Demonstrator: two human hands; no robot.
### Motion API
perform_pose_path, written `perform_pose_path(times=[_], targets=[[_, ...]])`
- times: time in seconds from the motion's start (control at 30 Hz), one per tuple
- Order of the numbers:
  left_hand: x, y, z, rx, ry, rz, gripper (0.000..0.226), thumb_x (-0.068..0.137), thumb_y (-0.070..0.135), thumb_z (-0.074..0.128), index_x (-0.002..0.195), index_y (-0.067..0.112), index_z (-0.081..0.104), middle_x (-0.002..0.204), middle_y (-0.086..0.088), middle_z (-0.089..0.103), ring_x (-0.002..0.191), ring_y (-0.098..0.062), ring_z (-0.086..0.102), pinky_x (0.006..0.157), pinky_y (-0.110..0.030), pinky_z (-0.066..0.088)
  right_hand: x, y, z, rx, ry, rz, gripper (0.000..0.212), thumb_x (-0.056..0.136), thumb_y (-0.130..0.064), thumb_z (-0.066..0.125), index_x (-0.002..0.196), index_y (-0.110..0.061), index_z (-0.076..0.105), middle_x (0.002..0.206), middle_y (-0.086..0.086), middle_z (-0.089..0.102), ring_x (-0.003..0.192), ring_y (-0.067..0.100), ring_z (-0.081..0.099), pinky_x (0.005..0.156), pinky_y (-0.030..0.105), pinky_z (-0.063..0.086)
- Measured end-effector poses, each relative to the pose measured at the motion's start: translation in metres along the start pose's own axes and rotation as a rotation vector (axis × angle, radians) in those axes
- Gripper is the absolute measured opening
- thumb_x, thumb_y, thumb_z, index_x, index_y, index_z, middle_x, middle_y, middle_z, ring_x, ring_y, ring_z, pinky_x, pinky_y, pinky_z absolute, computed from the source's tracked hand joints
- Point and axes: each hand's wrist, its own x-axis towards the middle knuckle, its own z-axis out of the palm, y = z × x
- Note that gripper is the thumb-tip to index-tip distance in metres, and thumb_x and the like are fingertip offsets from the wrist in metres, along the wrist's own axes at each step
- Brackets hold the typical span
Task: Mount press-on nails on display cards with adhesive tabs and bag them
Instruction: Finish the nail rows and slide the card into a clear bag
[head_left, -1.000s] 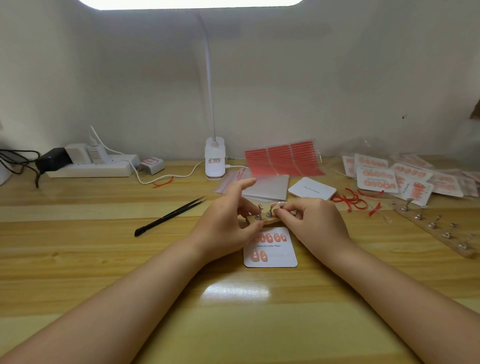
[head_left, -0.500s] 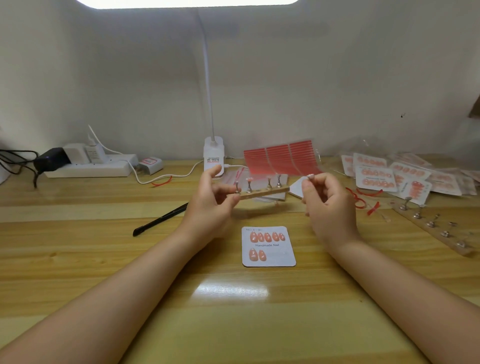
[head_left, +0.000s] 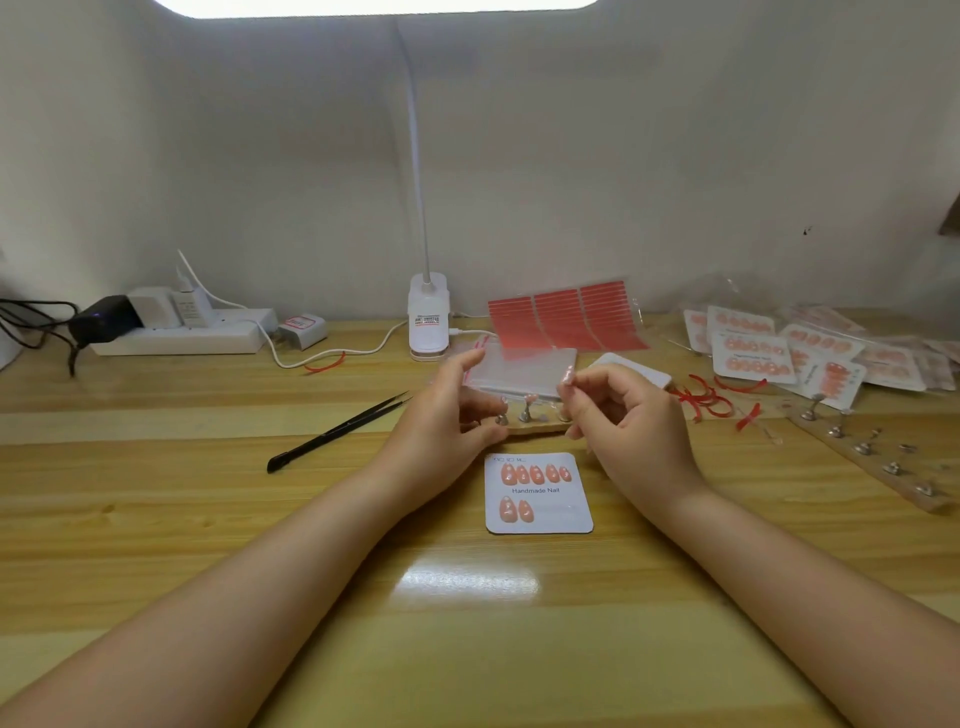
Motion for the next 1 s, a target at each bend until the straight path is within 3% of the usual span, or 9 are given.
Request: perform_pose_path(times=[0.13, 0.2, 0.33, 0.43, 0.53, 0.87, 1.0], targets=[[-0.003, 0.004, 0.003, 0.145, -0.02, 0.059, 0.088, 0.082, 0.018, 0.076, 0.152, 0.03, 0.024, 0.116, 0.004, 0.066, 0.108, -0.006, 0.06, 0.095, -0.018, 0.046, -0.001, 0.001, 0.0, 0.0, -0.041, 0.002, 0.012, 0.091, -0.017, 0.066, 0.09, -0.029, 0.066, 0.073, -0.006, 0.067, 0.064, 0.008, 0.067, 0.055, 0.021, 0.054], [-0.006, 0.009, 0.004, 0.185, 0.044, 0.168, 0.082, 0.083, 0.02, 0.076, 0.151, 0.022, 0.029, 0.125, 0.0, 0.061, 0.113, -0.004, 0.053, 0.093, -0.011, 0.043, -0.001, 0.001, 0.0, 0.0, -0.047, -0.007, 0.017, 0.09, -0.014, 0.067, 0.089, -0.032, 0.066, 0.072, -0.009, 0.068, 0.063, 0.007, 0.067, 0.055, 0.02, 0.054], [-0.011, 0.02, 0.004, 0.155, 0.192, 0.42, 0.068, 0.083, 0.016, 0.076, 0.141, 0.008, 0.042, 0.122, -0.004, 0.065, 0.118, -0.013, 0.058, 0.103, -0.031, 0.043, -0.001, 0.0, 0.003, 0.003, -0.054, -0.039, 0.022, 0.087, -0.008, 0.069, 0.089, -0.031, 0.069, 0.076, -0.012, 0.069, 0.065, 0.003, 0.067, 0.057, 0.012, 0.05], [-0.013, 0.025, 0.008, 0.198, 0.193, 0.502, 0.063, 0.083, 0.013, 0.075, 0.138, 0.005, 0.045, 0.117, -0.005, 0.068, 0.113, -0.017, 0.063, 0.1, -0.037, 0.048, -0.002, 0.0, 0.003, -0.025, -0.081, -0.077, 0.015, 0.086, -0.007, 0.07, 0.096, -0.017, 0.073, 0.081, -0.01, 0.07, 0.069, 0.0, 0.066, 0.059, 0.01, 0.049], [-0.013, 0.023, 0.009, 0.232, 0.211, 0.538, 0.059, 0.081, 0.01, 0.076, 0.133, 0.0, 0.05, 0.111, -0.007, 0.07, 0.106, -0.023, 0.066, 0.092, -0.047, 0.052, -0.002, 0.0, 0.003, -0.087, -0.093, -0.124, 0.014, 0.086, -0.007, 0.07, 0.098, -0.011, 0.074, 0.083, -0.003, 0.072, 0.069, 0.005, 0.067, 0.063, 0.016, 0.053], [-0.013, 0.024, 0.011, 0.329, 0.257, 0.628, 0.046, 0.086, 0.006, 0.072, 0.128, -0.003, 0.055, 0.102, -0.007, 0.073, 0.097, -0.027, 0.069, 0.082, -0.05, 0.054, -0.002, -0.001, 0.003, -0.148, -0.129, -0.2, 0.01, 0.088, -0.008, 0.069, 0.096, -0.007, 0.075, 0.079, 0.0, 0.071, 0.07, 0.009, 0.066, 0.067, 0.035, 0.055], [-0.012, 0.024, 0.012, 0.326, 0.257, 0.614, 0.046, 0.088, 0.004, 0.068, 0.13, -0.004, 0.052, 0.101, -0.007, 0.072, 0.096, -0.026, 0.069, 0.086, -0.05, 0.052, -0.002, 0.0, 0.003, -0.146, -0.131, -0.204, 0.008, 0.087, -0.007, 0.07, 0.094, -0.009, 0.074, 0.076, 0.002, 0.07, 0.067, 0.013, 0.066, 0.065, 0.039, 0.054]])
